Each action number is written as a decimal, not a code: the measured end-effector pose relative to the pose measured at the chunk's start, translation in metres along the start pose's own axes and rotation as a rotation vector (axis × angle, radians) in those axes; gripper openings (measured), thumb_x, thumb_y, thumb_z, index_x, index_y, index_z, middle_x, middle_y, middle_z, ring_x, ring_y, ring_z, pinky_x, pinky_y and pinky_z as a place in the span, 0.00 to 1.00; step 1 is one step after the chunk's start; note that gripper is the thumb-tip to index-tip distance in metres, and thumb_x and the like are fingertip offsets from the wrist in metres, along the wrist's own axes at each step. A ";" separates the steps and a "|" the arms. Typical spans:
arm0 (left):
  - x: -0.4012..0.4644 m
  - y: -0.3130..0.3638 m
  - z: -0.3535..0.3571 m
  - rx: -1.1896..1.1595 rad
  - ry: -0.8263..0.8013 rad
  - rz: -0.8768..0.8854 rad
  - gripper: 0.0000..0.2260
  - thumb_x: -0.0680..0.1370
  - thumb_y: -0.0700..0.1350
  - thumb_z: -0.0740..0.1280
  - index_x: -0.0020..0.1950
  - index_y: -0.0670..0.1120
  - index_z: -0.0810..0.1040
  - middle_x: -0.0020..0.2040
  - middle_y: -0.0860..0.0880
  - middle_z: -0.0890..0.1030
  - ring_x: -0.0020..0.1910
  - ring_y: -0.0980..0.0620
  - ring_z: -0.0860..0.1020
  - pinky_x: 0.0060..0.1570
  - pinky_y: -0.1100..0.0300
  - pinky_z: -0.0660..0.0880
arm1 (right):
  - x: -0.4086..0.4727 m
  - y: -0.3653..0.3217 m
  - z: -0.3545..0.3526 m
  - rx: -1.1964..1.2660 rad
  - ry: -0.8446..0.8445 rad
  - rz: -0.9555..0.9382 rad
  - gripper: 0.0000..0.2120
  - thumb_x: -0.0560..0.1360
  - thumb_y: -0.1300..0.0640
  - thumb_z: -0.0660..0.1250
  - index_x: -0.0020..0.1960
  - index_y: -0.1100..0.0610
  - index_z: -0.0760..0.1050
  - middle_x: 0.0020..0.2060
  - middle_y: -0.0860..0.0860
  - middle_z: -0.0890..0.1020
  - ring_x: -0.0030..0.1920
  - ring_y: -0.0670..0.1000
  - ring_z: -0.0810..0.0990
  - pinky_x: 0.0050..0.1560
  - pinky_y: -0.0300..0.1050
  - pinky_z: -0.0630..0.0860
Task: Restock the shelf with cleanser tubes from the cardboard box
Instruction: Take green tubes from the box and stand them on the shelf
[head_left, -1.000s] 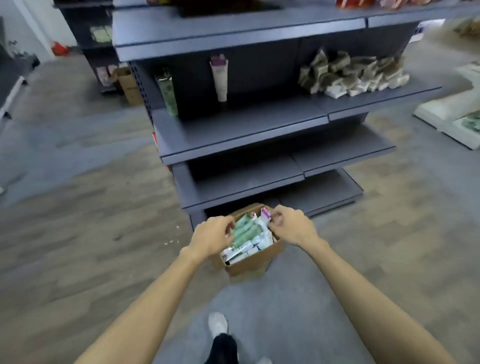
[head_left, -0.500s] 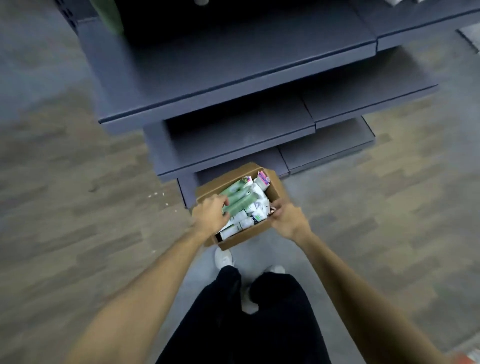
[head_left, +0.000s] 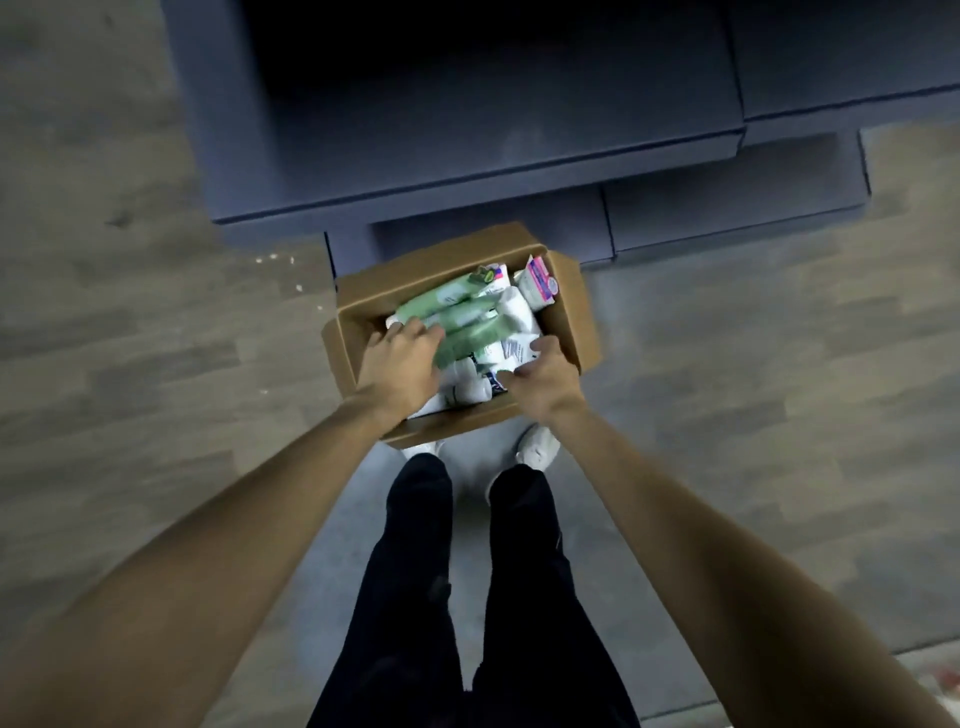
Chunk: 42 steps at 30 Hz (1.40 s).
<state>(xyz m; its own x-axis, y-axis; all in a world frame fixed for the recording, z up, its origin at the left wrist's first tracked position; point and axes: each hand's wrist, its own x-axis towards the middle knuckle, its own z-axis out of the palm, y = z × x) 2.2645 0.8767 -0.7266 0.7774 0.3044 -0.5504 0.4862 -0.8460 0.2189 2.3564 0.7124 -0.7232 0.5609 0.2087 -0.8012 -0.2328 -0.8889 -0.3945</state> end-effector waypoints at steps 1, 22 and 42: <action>0.008 -0.001 0.006 -0.024 0.019 -0.013 0.19 0.75 0.43 0.66 0.66 0.46 0.73 0.62 0.44 0.74 0.62 0.41 0.73 0.59 0.46 0.71 | 0.011 -0.002 0.004 0.034 -0.010 0.012 0.28 0.75 0.51 0.70 0.69 0.58 0.64 0.58 0.56 0.80 0.59 0.56 0.76 0.52 0.44 0.72; 0.100 -0.024 0.045 -0.219 -0.005 0.019 0.15 0.75 0.39 0.64 0.61 0.49 0.76 0.58 0.46 0.75 0.56 0.43 0.77 0.59 0.49 0.73 | 0.106 -0.001 0.072 0.752 0.042 0.345 0.14 0.69 0.48 0.76 0.39 0.57 0.75 0.40 0.53 0.84 0.40 0.50 0.83 0.43 0.45 0.81; 0.090 -0.047 0.036 -0.636 -0.158 -0.018 0.12 0.75 0.47 0.73 0.54 0.51 0.75 0.47 0.50 0.80 0.48 0.44 0.82 0.52 0.46 0.79 | 0.094 0.006 0.067 1.072 -0.168 0.081 0.16 0.76 0.62 0.71 0.61 0.53 0.73 0.56 0.55 0.83 0.55 0.54 0.83 0.45 0.43 0.83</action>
<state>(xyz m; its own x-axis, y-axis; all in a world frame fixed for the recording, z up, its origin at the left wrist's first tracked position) 2.2968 0.9282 -0.8154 0.7224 0.2072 -0.6596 0.6776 -0.4023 0.6157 2.3541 0.7538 -0.8308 0.4162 0.2908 -0.8615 -0.8819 -0.1014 -0.4603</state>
